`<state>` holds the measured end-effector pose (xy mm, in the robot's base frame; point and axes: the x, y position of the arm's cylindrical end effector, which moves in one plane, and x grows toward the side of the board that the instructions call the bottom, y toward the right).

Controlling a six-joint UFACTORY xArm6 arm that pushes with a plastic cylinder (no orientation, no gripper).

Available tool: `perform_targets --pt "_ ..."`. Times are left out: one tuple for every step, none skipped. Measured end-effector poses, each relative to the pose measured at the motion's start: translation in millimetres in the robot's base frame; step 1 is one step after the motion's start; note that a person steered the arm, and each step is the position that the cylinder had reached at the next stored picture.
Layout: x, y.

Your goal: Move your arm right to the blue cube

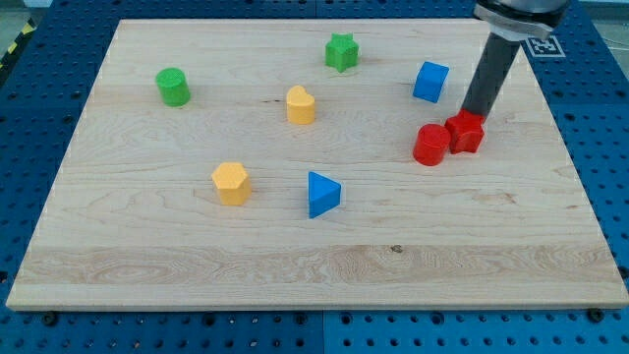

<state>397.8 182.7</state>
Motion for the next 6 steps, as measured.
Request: perform_targets --pt "1 -13" --pt "-17 21" --pt "-41 92" --pt "-80 86" --pt "-86 30" --pt "-86 -25"
